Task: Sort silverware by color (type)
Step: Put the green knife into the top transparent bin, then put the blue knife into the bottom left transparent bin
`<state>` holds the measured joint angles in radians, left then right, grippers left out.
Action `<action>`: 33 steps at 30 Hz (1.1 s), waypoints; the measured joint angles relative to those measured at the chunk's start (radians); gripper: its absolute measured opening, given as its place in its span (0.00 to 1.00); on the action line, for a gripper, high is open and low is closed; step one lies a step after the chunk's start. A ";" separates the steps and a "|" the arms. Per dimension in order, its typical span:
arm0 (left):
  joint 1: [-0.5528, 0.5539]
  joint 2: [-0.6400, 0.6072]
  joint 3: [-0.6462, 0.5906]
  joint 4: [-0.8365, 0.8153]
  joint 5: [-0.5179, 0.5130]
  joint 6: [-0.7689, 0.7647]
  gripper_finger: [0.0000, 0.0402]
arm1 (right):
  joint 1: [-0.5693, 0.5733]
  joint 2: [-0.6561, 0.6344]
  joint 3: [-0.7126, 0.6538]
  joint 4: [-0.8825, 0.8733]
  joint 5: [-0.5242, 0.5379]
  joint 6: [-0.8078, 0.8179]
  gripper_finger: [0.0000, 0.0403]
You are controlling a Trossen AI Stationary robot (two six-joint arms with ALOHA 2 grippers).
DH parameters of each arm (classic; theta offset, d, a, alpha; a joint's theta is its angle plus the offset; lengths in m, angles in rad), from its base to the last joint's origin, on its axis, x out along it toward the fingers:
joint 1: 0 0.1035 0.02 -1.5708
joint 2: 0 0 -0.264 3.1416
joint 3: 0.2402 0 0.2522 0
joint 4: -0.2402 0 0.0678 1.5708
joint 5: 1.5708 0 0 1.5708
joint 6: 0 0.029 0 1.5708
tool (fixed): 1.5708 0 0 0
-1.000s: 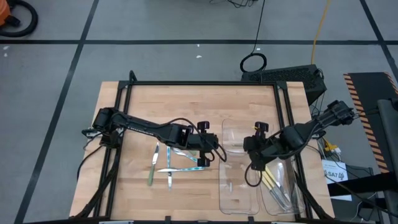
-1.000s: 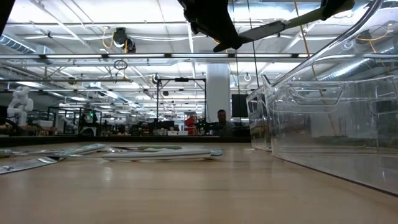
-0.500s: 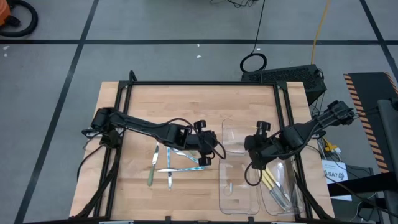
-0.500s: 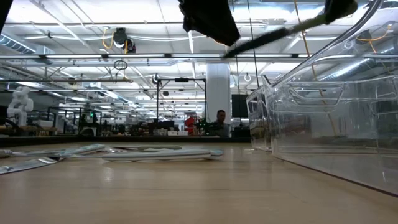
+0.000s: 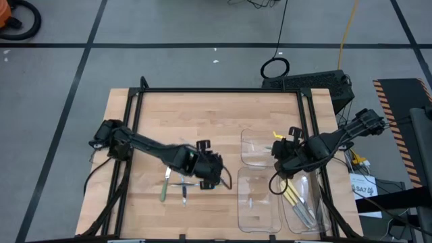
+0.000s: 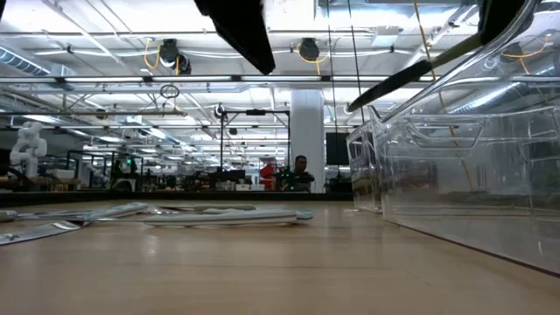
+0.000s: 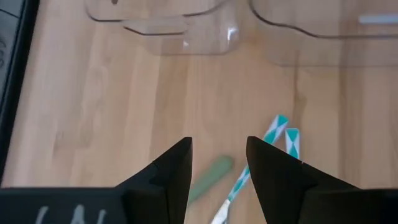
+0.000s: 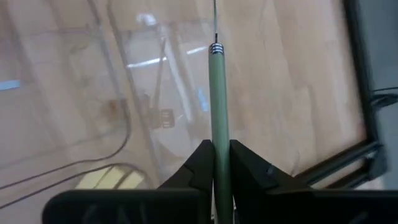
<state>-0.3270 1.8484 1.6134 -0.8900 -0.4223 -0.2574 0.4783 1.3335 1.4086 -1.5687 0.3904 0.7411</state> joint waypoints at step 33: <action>-0.236 0.061 -0.002 0.024 -0.094 -0.045 0.40 | -0.021 -0.013 -0.331 0.119 0.028 -0.029 0.31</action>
<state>-0.5635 1.9099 1.6115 -0.8661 -0.5163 -0.3023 0.4576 1.3209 1.0775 -1.4496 0.4186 0.7118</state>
